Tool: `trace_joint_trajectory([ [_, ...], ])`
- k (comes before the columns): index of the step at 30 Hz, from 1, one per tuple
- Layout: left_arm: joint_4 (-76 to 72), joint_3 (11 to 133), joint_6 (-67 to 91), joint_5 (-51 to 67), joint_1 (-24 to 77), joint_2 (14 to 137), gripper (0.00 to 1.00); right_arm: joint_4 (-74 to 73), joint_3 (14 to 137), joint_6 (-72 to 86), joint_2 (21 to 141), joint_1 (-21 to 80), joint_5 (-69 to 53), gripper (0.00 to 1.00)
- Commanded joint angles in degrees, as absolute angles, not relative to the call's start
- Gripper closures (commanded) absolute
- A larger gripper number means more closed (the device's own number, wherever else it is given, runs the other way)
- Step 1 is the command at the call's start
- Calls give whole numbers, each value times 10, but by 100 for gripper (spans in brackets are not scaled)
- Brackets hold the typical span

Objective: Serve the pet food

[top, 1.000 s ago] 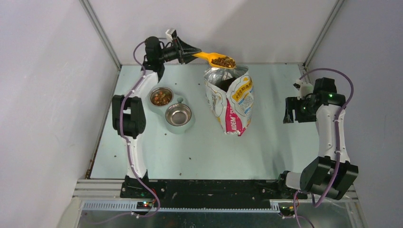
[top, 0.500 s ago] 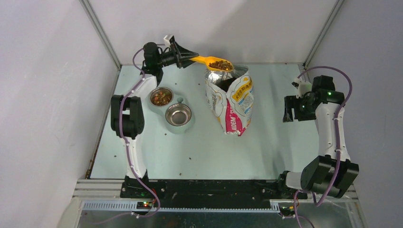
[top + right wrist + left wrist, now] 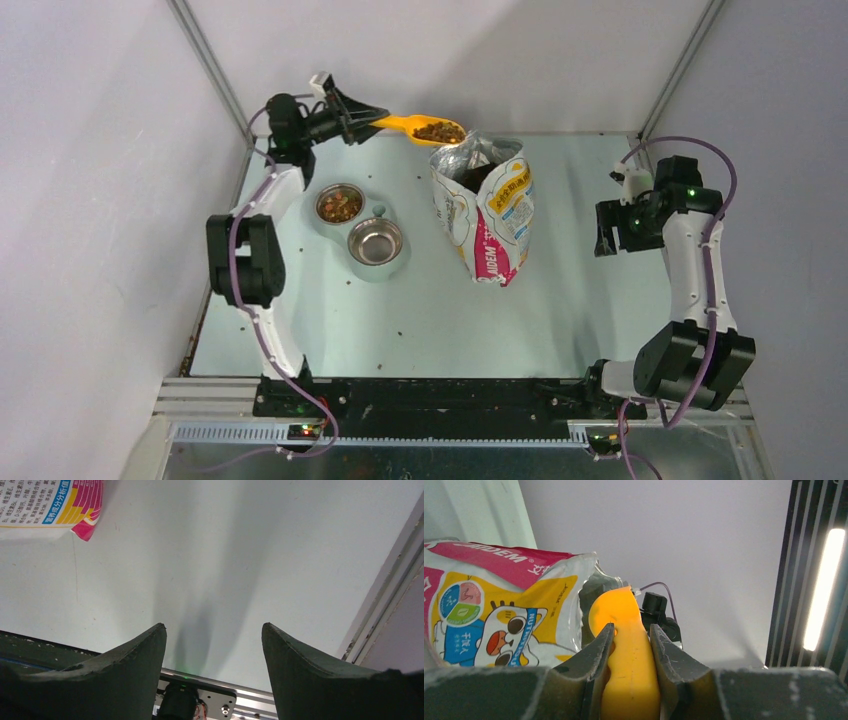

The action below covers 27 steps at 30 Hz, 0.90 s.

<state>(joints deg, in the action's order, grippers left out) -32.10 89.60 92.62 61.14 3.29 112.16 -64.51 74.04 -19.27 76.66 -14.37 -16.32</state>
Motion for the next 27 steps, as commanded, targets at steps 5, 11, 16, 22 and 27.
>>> trace_joint_trajectory([
  [5,-311,806,889,643,-62,995,100,-637,771,-233,783,-144,-187,27],
  [11,-281,741,857,654,-132,942,100,-627,771,-227,795,-143,-206,27],
  [16,-272,685,840,657,-178,903,100,-623,771,-223,799,-142,-215,27],
  [22,-278,596,822,664,-229,863,100,-616,771,-205,784,-143,-228,27],
  [27,-272,542,794,696,-258,861,100,-619,770,-217,775,-143,-246,26],
])
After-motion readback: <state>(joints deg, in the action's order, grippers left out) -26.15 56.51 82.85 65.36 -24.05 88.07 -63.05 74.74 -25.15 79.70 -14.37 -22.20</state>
